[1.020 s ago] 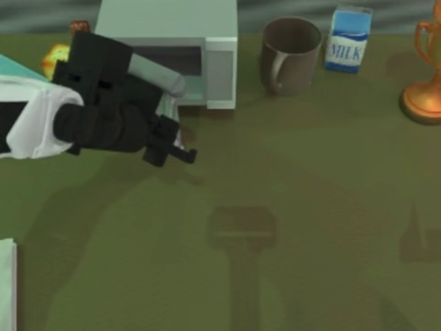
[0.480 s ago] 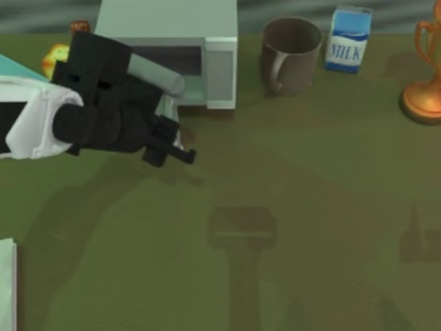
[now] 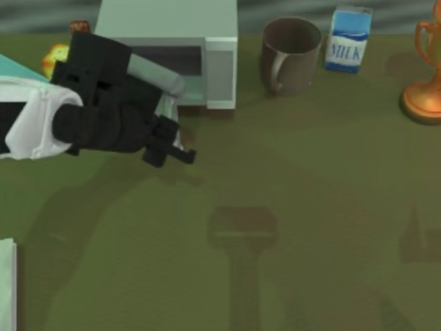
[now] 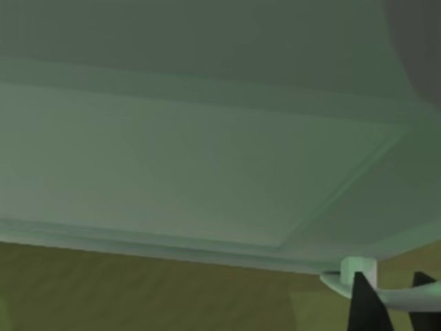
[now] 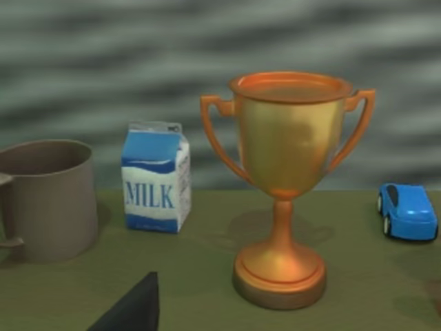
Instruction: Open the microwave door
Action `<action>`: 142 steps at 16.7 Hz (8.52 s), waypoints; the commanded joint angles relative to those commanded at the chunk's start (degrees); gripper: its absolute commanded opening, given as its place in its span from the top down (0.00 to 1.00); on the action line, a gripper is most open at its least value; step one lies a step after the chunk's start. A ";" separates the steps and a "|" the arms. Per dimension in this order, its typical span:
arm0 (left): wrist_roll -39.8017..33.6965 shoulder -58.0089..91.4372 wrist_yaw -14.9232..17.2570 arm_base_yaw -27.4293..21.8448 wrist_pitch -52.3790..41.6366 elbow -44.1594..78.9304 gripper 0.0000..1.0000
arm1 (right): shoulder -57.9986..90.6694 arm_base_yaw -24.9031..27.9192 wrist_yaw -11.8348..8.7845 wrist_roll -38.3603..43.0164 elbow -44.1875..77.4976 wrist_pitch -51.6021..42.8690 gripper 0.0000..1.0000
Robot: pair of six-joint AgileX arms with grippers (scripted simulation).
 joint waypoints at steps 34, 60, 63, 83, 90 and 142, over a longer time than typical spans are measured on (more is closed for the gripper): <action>4.18 -1.08 3.38 1.87 -0.80 -1.13 1.00 | 0.00 0.00 0.00 0.00 0.00 0.00 0.00; 8.79 -1.95 6.92 3.96 -2.08 -1.94 1.00 | 0.00 0.00 0.00 0.00 0.00 0.00 0.00; 8.79 -1.95 6.92 3.96 -2.08 -1.94 1.00 | 0.00 0.00 0.00 0.00 0.00 0.00 0.00; 12.18 -2.42 9.48 5.40 -3.25 -2.19 1.00 | 0.00 0.00 0.00 0.00 0.00 0.00 0.00; 13.23 -2.49 10.12 5.95 -3.66 -2.31 1.00 | 0.00 0.00 0.00 0.00 0.00 0.00 0.00; 18.12 -2.78 13.38 8.10 -5.76 -2.32 1.00 | 0.00 0.00 0.00 0.00 0.00 0.00 0.00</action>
